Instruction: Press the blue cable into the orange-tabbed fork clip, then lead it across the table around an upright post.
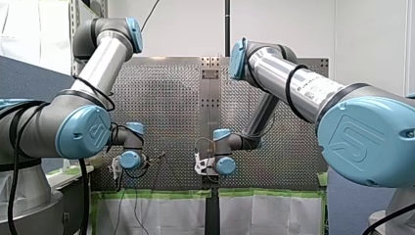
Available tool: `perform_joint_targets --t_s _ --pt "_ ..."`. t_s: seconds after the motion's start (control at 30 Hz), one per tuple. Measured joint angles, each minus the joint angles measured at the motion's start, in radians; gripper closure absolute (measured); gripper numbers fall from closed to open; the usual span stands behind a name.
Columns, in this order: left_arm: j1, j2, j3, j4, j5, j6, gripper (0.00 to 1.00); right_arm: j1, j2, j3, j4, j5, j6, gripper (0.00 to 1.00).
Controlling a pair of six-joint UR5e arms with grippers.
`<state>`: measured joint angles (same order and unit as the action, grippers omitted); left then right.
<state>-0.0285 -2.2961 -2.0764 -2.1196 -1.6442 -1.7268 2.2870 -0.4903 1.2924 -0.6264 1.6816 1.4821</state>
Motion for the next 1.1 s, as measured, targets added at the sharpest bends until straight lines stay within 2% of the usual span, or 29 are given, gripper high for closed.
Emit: perform_joint_targets --t_s 0.47,0.73,1.1 --pt "0.025 -0.003 0.021 0.011 0.051 -0.053 1.00 -0.009 0.000 -0.009 0.003 -0.001 0.000 1.00" --pt "0.038 -0.004 0.067 -0.027 0.083 -0.098 1.00 -0.016 0.000 -0.034 0.005 -0.002 0.000 1.00" --pt "0.059 -0.004 0.100 -0.061 0.088 -0.107 1.00 -0.046 0.000 -0.053 0.009 0.001 0.005 1.00"
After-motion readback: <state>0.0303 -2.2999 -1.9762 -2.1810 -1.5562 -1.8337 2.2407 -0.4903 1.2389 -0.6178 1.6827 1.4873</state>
